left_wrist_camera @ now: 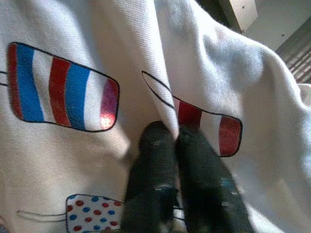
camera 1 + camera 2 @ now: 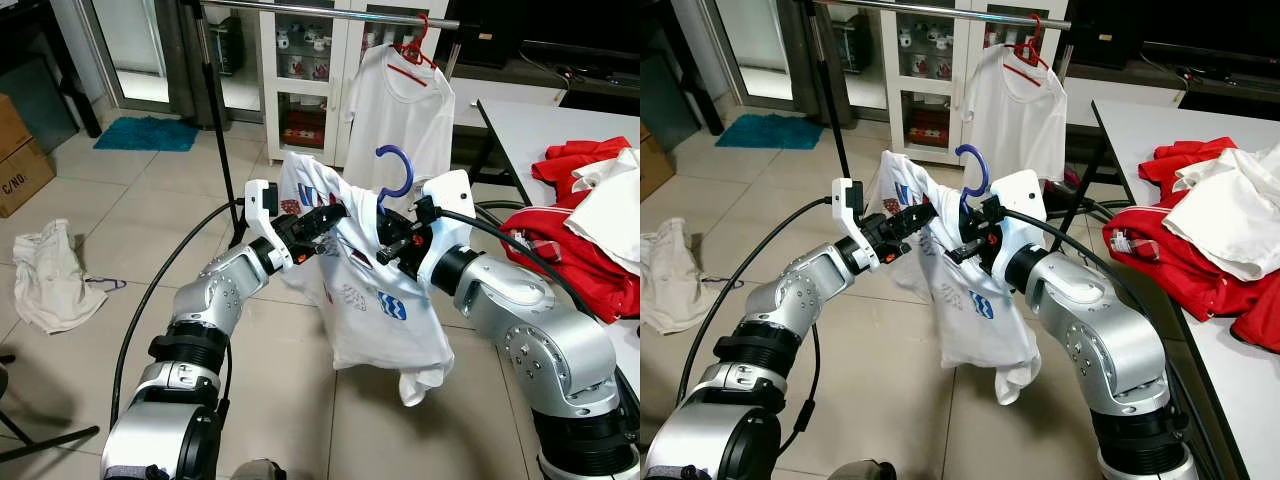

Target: Hang hanger

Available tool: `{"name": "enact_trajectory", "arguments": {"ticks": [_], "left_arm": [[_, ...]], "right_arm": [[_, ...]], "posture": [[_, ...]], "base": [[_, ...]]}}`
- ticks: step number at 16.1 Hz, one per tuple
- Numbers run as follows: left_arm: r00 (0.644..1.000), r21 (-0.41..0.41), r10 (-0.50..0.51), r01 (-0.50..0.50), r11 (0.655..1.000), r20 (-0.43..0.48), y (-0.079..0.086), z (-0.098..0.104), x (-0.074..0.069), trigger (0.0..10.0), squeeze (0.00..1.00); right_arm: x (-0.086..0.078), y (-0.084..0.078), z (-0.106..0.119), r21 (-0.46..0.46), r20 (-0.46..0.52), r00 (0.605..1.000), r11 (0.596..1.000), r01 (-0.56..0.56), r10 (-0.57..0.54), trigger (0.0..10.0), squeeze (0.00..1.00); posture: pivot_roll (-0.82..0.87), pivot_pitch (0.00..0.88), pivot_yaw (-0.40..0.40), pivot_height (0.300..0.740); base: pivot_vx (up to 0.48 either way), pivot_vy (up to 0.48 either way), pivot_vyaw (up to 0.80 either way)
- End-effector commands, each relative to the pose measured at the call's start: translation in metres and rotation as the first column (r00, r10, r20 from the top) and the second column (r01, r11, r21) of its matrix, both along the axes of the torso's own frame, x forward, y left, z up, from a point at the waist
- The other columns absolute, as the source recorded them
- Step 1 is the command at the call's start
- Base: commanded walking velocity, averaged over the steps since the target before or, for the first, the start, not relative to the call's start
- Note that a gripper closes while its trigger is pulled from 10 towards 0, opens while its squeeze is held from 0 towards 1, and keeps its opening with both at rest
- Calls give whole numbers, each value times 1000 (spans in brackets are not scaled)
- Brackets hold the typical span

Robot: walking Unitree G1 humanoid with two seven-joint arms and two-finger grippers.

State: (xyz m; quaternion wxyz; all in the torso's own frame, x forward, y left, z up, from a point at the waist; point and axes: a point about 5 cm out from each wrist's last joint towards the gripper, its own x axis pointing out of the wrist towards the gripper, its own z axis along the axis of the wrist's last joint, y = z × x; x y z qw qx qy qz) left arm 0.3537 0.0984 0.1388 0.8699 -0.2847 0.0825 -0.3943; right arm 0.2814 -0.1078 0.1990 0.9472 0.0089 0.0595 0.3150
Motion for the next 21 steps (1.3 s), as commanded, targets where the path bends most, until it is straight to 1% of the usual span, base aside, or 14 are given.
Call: {"name": "enact_trajectory", "arguments": {"ticks": [1, 8, 10, 11, 12, 15, 17, 18, 19, 20, 21], "left_arm": [[1000, 0, 2, -2, 1000, -7, -2, 0, 2, 0, 0], [1000, -10, 25, -25, 1000, -6, -1, -2, 0, 0, 0], [998, -51, 56, -55, 997, 20, 5, 2, -1, 0, 0], [998, -51, 56, -55, 997, 20, 5, 2, -1, 0, 0], [997, -98, 70, -66, 993, 40, 11, 6, -10, 0, 0], [992, -167, 111, -100, 981, 58, 20, 10, -23, 0, 0], [990, -174, 130, -117, 978, 63, 22, 12, -29, 0, 0], [985, -169, 158, -146, 975, 64, 25, 12, -34, 0, 0], [985, -169, 164, -151, 974, 62, 26, 12, -35, 0, 0], [970, -183, 237, -225, 957, 50, 34, 12, -35, 0, 0], [961, -187, 273, -260, 947, 44, 39, 11, -36, 0, 0]], "right_arm": [[-3, 2, 4, -3, 22, 1000, 1000, -19, 19, 10000, 0], [-5, 3, 3, -4, 26, 999, 1000, -18, 18, 10000, 0], [-4, 2, 0, -11, 18, 1000, 1000, -3, 3, 10000, 0], [-4, 2, 0, -11, 18, 1000, 1000, -3, 3, 10000, 0], [-1, -5, -7, -30, -9, 998, 998, 63, -63, 10000, 0], [4, -14, -13, -47, -32, 989, 988, 145, -146, 10000, 0], [7, -17, -13, -50, -31, 984, 983, 176, -178, 10000, 0], [12, -20, -11, -29, -30, 977, 977, 211, -212, 10000, 0], [13, -21, -11, -26, -30, 976, 976, 216, -217, 10000, 0], [15, -25, -11, -22, -30, 967, 967, 254, -254, 10000, 0], [17, -27, -11, -18, -33, 960, 960, 278, -279, 10000, 0]], "posture": [[-8, 0, 22, 740], [-7, 0, 33, 740], [-5, 0, 40, 740], [-5, 0, 40, 740], [1, 0, 46, 740], [12, 0, 38, 740], [21, 0, 30, 740], [27, 0, 25, 740], [27, 0, 25, 740], [33, 0, 21, 740], [33, 0, 21, 740]], "base": [[0, 0, 0], [0, 0, 0], [0, 0, 0], [0, 0, 0], [0, 0, 0], [0, 0, 0], [0, 0, 0], [0, 0, 0], [0, 0, 0], [0, 0, 0], [0, 0, 0]]}}
